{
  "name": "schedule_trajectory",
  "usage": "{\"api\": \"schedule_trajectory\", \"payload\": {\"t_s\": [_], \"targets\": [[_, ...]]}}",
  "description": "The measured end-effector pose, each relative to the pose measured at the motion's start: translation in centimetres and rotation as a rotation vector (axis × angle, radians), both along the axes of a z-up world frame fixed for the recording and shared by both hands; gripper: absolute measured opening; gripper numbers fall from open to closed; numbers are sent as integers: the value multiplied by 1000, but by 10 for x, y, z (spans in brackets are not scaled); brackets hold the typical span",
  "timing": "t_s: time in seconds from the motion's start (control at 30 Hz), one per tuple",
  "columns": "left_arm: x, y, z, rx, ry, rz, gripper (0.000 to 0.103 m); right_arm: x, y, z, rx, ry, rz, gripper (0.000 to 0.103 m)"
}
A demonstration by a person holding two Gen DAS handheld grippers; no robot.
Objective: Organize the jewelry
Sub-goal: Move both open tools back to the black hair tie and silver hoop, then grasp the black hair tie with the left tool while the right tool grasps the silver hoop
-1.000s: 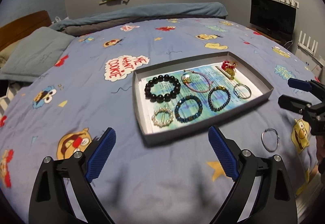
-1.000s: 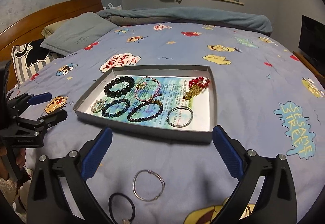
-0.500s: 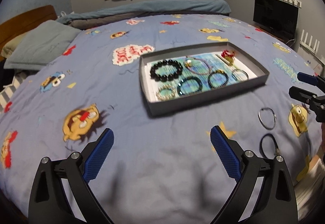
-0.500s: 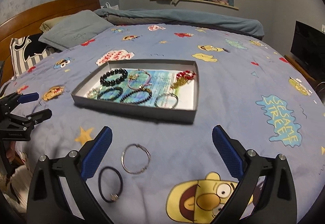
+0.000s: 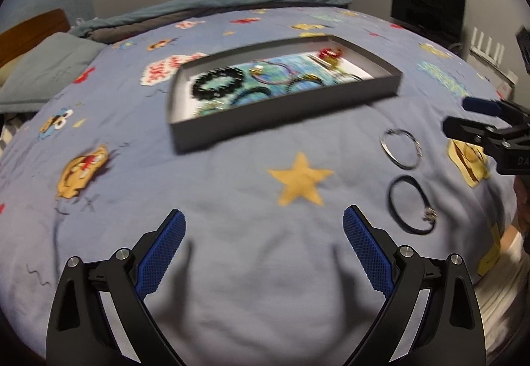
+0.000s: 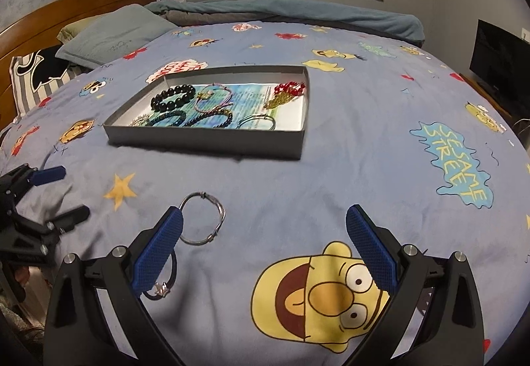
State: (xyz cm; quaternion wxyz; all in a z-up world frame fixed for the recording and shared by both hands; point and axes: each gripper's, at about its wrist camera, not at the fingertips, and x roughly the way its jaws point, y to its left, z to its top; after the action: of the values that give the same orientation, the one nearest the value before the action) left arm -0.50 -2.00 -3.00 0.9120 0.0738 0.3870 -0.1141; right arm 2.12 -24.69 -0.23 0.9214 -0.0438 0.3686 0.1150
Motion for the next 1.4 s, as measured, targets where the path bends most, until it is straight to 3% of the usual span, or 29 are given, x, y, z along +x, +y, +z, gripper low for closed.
{"api": "schedule_trajectory", "payload": {"t_s": [0.53, 0.6, 0.67, 0.9, 1.0, 1.07, 1.23, 1.4], "targets": [[-7, -55, -12, -28, 29, -134, 92, 2, -6, -16, 15, 31, -5, 97], [-6, -59, -11, -60, 50, -166, 80, 2, -7, -16, 23, 31, -5, 97], [-3, -64, -14, -76, 79, -191, 56, 2, -9, -16, 31, 30, -5, 97], [0, -81, -22, -83, 108, -254, 25, 1, -11, -16, 35, 27, 0, 97], [1, -80, -24, -60, 103, -242, 7, 2, -10, -16, 36, 30, 3, 89], [3, -75, -22, -77, 108, -236, 4, 3, -8, -18, 34, 35, 11, 83], [3, -58, -17, -68, 86, -200, 4, 5, 2, -22, 31, 50, 47, 53], [4, -42, -12, -55, 61, -165, 4, 6, 15, -23, 55, 68, 96, 48]]}}
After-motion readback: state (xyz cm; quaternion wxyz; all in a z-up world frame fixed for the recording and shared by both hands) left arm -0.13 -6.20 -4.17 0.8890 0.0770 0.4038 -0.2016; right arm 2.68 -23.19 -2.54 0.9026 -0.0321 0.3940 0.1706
